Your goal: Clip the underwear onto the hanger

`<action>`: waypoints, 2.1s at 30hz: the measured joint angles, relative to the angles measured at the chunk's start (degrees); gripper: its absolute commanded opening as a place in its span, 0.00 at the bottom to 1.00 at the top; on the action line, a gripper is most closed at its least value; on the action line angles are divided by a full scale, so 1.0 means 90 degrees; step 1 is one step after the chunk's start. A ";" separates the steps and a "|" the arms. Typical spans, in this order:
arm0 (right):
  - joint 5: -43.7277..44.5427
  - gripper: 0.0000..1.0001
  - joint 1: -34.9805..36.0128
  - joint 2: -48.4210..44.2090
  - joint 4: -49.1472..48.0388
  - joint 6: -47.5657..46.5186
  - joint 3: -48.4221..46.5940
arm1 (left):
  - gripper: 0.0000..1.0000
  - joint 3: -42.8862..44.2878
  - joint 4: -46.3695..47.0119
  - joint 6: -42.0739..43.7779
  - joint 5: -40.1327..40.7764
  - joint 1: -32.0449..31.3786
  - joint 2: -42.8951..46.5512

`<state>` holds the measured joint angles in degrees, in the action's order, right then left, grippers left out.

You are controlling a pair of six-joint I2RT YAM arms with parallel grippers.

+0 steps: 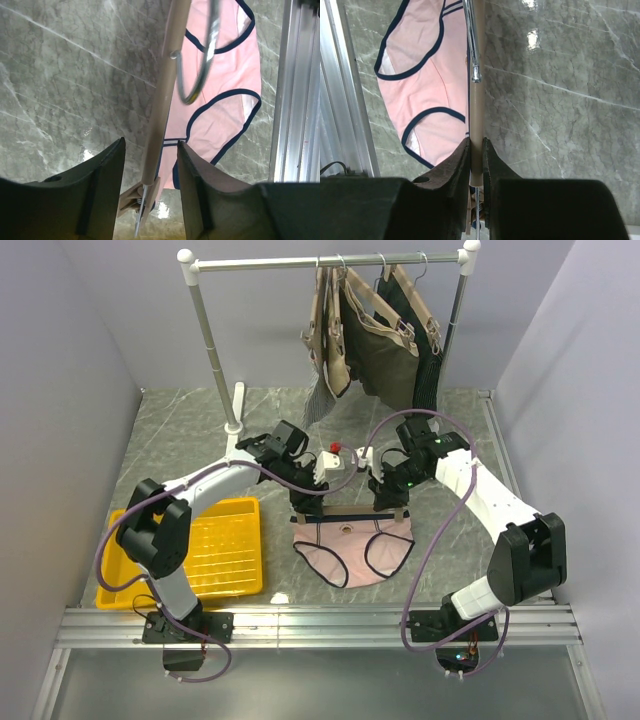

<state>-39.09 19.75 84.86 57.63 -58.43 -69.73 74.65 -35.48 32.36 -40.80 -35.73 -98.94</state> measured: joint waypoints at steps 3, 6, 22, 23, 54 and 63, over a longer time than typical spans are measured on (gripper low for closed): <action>-0.0068 0.00 -0.0036 0.0000 0.0000 -0.0015 0.0000 | 0.53 -0.0083 0.0117 -0.0005 -0.0109 0.0104 -0.0002; -0.0124 0.00 -0.0063 0.0000 0.0000 -0.0027 0.0000 | 0.55 -0.0165 0.0204 0.0015 -0.0192 0.0177 -0.0002; -0.0420 0.00 -0.0104 -0.0017 0.0002 -0.0049 -0.0012 | 0.47 -0.0338 0.0515 0.0114 -0.0860 0.0194 -0.0131; -0.0435 0.00 -0.0107 -0.0027 0.0000 -0.0049 -0.0015 | 0.47 -0.0338 0.0512 0.0117 -0.0879 0.0194 -0.0165; -0.0733 0.92 -0.0588 -0.1115 -0.1955 0.2849 -0.0563 | 0.00 -0.0699 -0.1243 -0.0279 -0.0435 0.1219 0.1756; -0.0792 0.92 -0.1299 -0.1338 -0.2550 0.3983 -0.0792 | 0.00 -0.0148 -0.1630 -0.0415 -0.0697 0.2820 0.2463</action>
<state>-46.22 8.05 72.82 34.68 -22.59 -76.86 73.32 -50.15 28.62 -47.07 -10.35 -76.77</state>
